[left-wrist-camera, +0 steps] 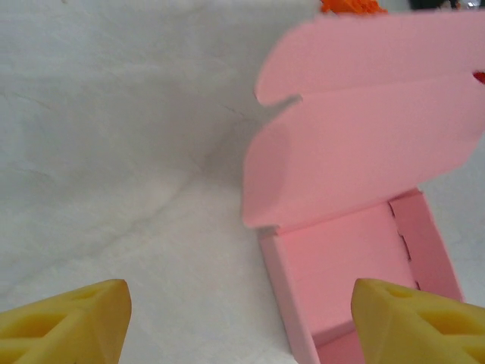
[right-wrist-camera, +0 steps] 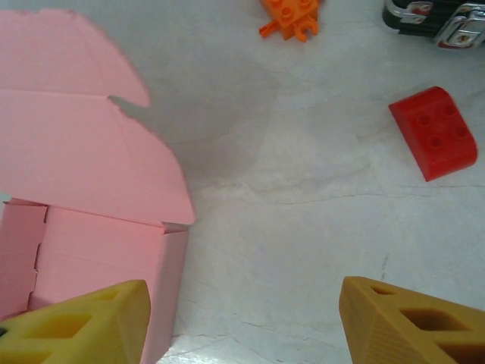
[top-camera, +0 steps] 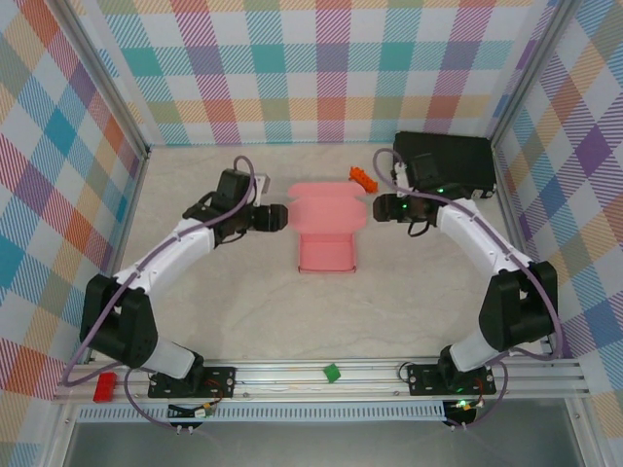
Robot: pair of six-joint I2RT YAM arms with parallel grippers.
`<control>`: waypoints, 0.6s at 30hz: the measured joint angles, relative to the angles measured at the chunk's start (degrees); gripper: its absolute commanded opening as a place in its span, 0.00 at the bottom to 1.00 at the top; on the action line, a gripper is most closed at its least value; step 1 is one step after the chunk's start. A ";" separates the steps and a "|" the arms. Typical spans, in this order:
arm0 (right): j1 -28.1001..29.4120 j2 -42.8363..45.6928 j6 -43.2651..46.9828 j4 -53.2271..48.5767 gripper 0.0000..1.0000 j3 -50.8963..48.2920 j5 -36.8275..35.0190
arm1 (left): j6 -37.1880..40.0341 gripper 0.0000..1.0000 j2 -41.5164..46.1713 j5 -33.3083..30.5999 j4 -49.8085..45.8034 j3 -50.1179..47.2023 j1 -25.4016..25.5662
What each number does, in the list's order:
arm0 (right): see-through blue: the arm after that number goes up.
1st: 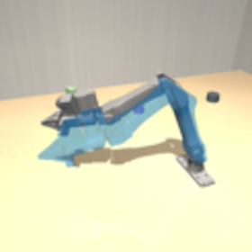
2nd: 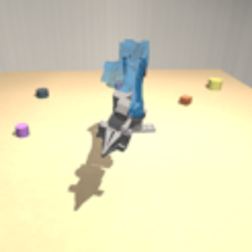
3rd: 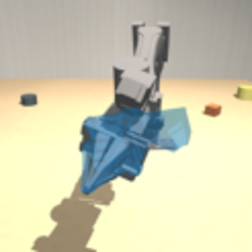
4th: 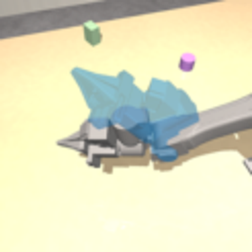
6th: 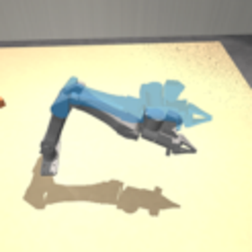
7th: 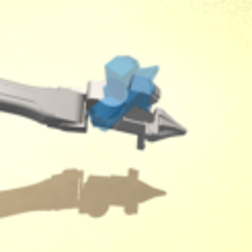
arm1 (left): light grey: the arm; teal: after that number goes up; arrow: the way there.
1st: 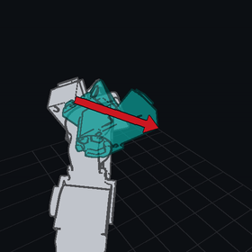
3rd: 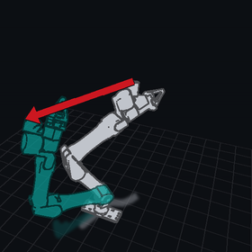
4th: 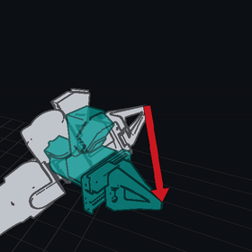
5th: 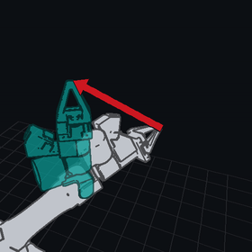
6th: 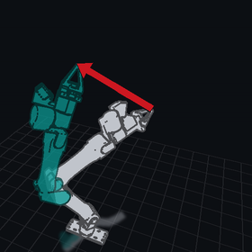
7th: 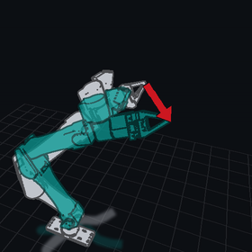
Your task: Fold the paper box
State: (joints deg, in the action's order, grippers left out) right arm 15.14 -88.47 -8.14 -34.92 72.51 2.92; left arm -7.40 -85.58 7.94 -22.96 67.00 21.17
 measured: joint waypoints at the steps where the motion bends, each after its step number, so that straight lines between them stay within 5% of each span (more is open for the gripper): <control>1: -1.31 -0.68 1.09 -0.52 0.66 0.90 1.84 | 0.63 0.76 -1.18 0.70 -0.79 1.64 -0.81; 18: -4.44 -20.72 19.85 -10.60 0.63 21.40 21.84 | 11.39 0.75 -23.91 18.71 -12.39 24.76 -4.17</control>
State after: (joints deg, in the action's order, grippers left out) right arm 10.70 -109.19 11.70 -45.52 93.91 24.75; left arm 3.99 -109.49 26.65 -35.35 91.77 16.99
